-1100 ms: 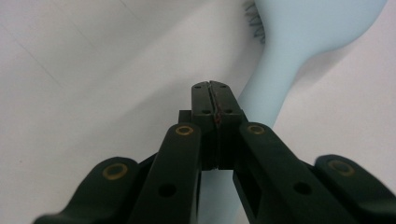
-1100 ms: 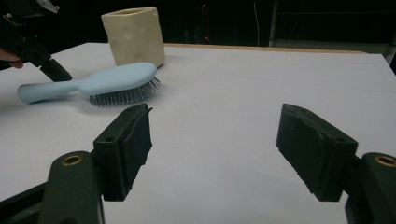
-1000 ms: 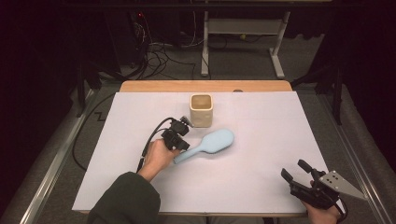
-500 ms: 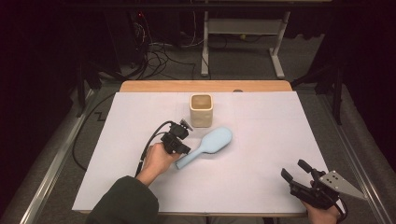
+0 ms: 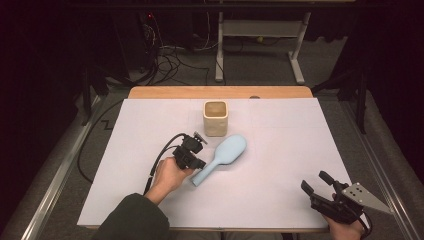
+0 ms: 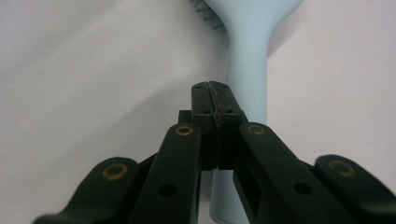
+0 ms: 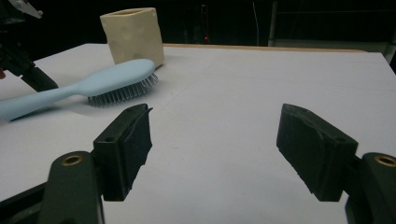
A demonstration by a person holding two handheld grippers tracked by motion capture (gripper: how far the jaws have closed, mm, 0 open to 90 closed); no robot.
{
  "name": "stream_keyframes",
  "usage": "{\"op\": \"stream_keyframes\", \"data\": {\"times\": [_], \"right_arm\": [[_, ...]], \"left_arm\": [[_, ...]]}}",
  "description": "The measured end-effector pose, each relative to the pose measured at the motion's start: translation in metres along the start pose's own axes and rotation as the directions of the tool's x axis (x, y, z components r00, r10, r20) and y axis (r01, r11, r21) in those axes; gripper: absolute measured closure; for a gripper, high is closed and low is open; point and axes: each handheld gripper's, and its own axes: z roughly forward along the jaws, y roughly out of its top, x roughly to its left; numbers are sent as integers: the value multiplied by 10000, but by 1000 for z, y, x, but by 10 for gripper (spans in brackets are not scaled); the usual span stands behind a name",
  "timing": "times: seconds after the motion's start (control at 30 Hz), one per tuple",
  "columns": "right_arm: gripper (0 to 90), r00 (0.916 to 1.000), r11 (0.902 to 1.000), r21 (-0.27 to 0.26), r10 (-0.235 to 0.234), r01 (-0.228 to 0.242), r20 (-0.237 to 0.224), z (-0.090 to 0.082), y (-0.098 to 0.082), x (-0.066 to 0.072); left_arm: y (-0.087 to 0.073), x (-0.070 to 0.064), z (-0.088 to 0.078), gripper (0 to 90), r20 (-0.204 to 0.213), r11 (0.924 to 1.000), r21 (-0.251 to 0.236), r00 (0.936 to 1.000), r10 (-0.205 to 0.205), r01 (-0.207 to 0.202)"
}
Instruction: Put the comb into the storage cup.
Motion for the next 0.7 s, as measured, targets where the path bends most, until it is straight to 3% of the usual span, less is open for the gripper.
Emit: {"op": "stream_keyframes", "data": {"times": [0.5,0.7], "right_arm": [[268,10000,10000,-13,-31,31,22,0,0,0],[268,10000,10000,-18,-33,33,19,0,0,0]], "left_arm": [[-5,-4,-1,894,40,10000,-22,10000,71,-71],[-8,-6,1,893,158,9998,-180,9998,-79,82]]}}
